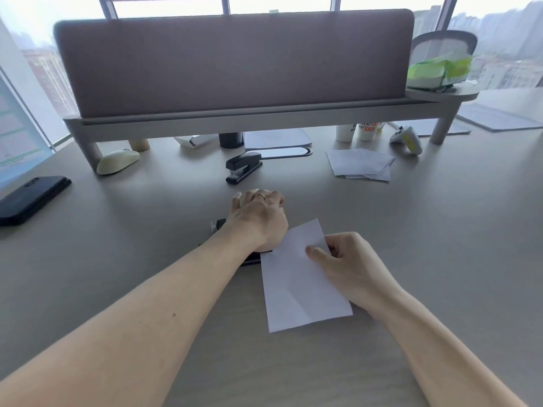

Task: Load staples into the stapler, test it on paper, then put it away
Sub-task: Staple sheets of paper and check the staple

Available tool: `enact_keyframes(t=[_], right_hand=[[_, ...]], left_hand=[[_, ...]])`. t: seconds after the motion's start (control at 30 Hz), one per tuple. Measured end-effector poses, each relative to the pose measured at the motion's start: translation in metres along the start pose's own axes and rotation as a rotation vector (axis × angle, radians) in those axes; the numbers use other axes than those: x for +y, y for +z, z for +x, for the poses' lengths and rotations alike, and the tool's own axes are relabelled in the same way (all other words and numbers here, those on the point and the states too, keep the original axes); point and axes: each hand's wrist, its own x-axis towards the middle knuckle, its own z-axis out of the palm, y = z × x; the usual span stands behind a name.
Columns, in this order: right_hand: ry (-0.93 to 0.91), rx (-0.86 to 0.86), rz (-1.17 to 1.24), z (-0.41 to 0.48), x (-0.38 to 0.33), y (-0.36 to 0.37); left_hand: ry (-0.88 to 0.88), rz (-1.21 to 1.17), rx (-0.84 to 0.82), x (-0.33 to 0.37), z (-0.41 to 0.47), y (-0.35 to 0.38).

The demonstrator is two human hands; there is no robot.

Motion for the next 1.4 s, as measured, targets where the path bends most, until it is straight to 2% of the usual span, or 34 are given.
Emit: enact_keyframes(t=[0.4,0.93,1.17,1.33,1.4], right_hand=[[0.009,-0.015,0.022,-0.001,-0.001,0.0],[-0.026,-0.019,0.008,-0.001,0.003,-0.001],[-0.023,-0.017,-0.003,-0.001,0.002,-0.001],[-0.007,-0.014,-0.001,-0.001,0.002,-0.001],[-0.008,-0.021,0.005,-0.002,0.001,-0.001]], left_hand=[[-0.012,0.023,-0.029,0.004,-0.002,0.004],[-0.009,-0.1,-0.066,0.003,-0.004,-0.005],[0.01,-0.172,0.059,-0.002,0.0,-0.008],[0.063,-0.229,0.379,-0.01,-0.006,-0.018],[0.108,-0.378,0.449,-0.014,-0.015,-0.025]])
